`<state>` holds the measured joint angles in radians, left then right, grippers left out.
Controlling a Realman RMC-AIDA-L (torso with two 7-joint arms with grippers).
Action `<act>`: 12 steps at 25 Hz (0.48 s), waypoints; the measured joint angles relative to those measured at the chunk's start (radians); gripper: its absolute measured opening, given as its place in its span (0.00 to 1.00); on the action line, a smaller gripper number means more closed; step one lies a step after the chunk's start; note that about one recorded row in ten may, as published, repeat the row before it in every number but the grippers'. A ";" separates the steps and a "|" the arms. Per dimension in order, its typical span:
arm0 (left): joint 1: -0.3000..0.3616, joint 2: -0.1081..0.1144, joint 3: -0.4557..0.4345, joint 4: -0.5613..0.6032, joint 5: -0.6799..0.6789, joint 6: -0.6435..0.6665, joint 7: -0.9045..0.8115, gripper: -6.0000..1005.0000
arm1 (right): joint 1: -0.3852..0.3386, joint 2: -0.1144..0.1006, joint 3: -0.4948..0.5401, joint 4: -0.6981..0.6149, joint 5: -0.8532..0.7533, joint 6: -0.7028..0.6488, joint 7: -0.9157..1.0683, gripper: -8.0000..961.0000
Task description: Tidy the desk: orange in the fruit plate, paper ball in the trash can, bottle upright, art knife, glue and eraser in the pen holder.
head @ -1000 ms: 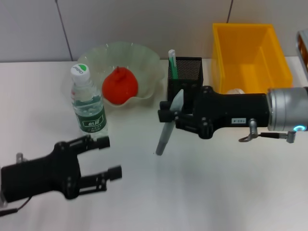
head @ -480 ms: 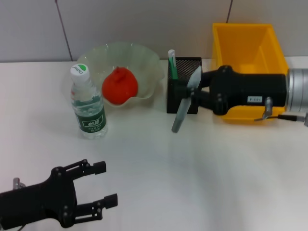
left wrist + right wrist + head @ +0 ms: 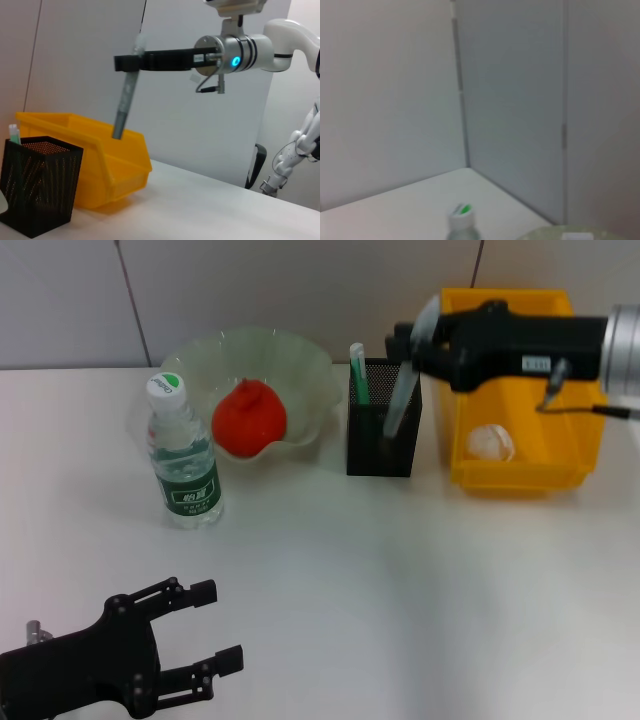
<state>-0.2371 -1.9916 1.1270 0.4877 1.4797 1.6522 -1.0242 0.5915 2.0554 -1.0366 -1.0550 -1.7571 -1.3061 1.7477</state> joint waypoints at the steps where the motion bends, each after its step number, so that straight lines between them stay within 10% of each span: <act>1: -0.001 -0.001 -0.007 -0.001 -0.001 -0.001 0.000 0.82 | 0.010 -0.001 0.000 0.005 -0.008 0.030 0.011 0.16; 12: -0.013 -0.005 -0.001 -0.006 0.001 -0.024 0.015 0.82 | 0.156 0.002 -0.001 0.153 -0.136 0.272 0.083 0.16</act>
<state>-0.2503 -1.9965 1.1256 0.4816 1.4804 1.6277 -1.0092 0.7475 2.0574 -1.0377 -0.9017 -1.8927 -1.0338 1.8310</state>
